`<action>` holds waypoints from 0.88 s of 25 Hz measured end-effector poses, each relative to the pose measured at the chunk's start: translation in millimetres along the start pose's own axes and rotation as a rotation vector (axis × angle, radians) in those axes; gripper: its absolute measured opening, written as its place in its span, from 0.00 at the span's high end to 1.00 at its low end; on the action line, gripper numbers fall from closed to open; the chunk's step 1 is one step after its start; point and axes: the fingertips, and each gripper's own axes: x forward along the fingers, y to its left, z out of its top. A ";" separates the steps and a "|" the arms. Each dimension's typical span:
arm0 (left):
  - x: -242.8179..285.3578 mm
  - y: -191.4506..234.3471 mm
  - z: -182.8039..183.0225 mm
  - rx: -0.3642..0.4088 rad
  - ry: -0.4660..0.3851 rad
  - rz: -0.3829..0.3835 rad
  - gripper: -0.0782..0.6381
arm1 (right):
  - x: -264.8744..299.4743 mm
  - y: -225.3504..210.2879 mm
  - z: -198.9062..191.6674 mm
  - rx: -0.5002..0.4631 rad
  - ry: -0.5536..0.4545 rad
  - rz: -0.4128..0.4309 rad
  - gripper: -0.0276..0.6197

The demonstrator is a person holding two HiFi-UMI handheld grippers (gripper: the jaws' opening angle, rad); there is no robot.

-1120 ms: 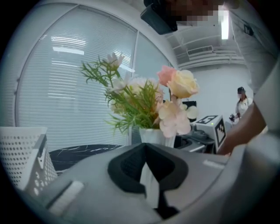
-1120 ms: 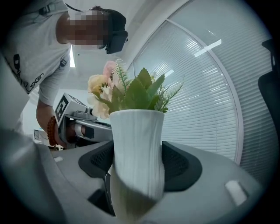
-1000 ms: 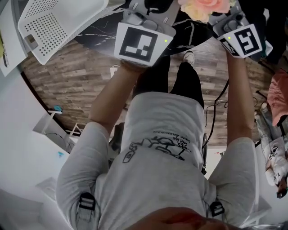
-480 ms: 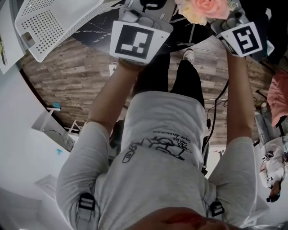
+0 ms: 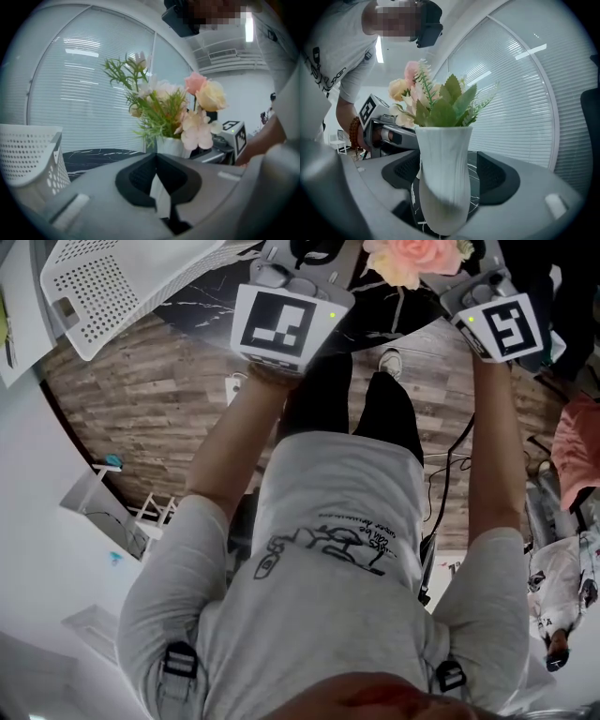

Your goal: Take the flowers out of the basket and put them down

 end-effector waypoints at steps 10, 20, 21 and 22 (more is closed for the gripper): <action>-52.8 -23.3 13.7 -0.057 0.032 0.020 0.89 | -72.6 12.8 30.7 0.016 0.145 -0.081 0.57; -103.5 -71.9 116.9 -0.108 -0.071 -0.068 0.89 | -102.9 68.0 153.1 0.107 0.089 -0.071 0.92; -109.9 -76.4 129.6 -0.113 -0.086 -0.073 0.89 | -103.1 76.9 166.0 0.113 0.078 -0.058 0.93; -115.5 -80.3 141.8 -0.111 -0.100 -0.078 0.89 | -102.9 84.1 178.6 0.115 0.069 -0.047 0.93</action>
